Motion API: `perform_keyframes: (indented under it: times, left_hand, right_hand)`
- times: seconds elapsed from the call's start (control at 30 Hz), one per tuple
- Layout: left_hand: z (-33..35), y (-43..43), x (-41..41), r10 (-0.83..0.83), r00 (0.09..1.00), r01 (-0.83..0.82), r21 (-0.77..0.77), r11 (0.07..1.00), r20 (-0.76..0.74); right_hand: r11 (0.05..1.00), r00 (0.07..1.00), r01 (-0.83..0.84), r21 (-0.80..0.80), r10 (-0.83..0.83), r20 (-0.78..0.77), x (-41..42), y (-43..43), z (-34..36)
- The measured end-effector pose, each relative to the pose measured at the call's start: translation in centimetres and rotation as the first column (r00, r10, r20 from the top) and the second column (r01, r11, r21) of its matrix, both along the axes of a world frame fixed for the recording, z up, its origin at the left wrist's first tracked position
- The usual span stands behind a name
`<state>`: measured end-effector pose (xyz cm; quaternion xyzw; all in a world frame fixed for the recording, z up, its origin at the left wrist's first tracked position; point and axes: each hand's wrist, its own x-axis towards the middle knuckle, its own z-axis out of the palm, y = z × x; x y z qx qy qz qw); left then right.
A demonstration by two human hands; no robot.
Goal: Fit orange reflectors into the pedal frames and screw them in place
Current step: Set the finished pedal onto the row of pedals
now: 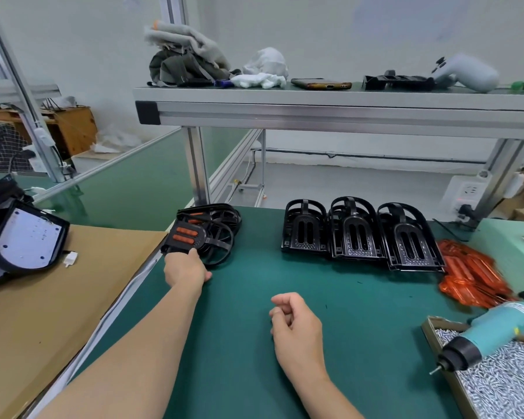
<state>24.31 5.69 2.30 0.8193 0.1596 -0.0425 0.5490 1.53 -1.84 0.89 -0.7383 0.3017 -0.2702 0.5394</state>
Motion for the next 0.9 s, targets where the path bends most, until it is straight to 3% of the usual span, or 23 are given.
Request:
perform_keyframes:
  times: [0.1, 0.2, 0.3, 0.37, 0.53, 0.7, 0.9]
  left_hand:
    - [-0.4, -0.9, -1.9, -0.044, 0.995, 0.036, 0.089, 0.995, 0.091]
    - [-0.4, -2.9, -5.0, -0.155, 0.948, 0.112, 0.166, 0.98, 0.278]
    - [0.0, -6.1, -7.7, -0.431, 0.78, 0.34, 0.271, 0.9, 0.454]
    - [0.3, -8.5, -8.3, -0.556, 0.679, 0.45, 0.326, 0.831, 0.48]
    - [0.6, -13.0, -6.9, -0.515, 0.819, 0.47, 0.217, 0.855, 0.253]
    - [0.3, -14.3, -5.2, -0.515, 0.84, 0.469, 0.249, 0.847, 0.172]
    - [0.9, -14.3, -4.8, -0.497, 0.85, 0.484, 0.117, 0.867, 0.171]
  right_hand:
    - [1.0, 1.0, 0.003, 0.02, -0.003, 0.003, -0.1, 0.0, 0.1]
    - [0.993, 0.994, 0.06, 0.105, -0.069, 0.085, -0.2, -0.1, 0.1]
    - [0.951, 0.953, 0.143, 0.274, -0.206, 0.22, -0.5, -0.6, 0.1]
    - [0.918, 0.915, 0.197, 0.343, -0.298, 0.273, -0.8, -1.4, 0.0]
    - [0.887, 0.88, 0.254, 0.385, -0.377, 0.289, -0.7, -2.6, -0.2]
    - [0.925, 0.918, 0.248, 0.289, -0.32, 0.234, -0.2, -2.4, -0.4]
    - [0.94, 0.936, 0.229, 0.255, -0.284, 0.206, -0.3, -2.3, -0.2]
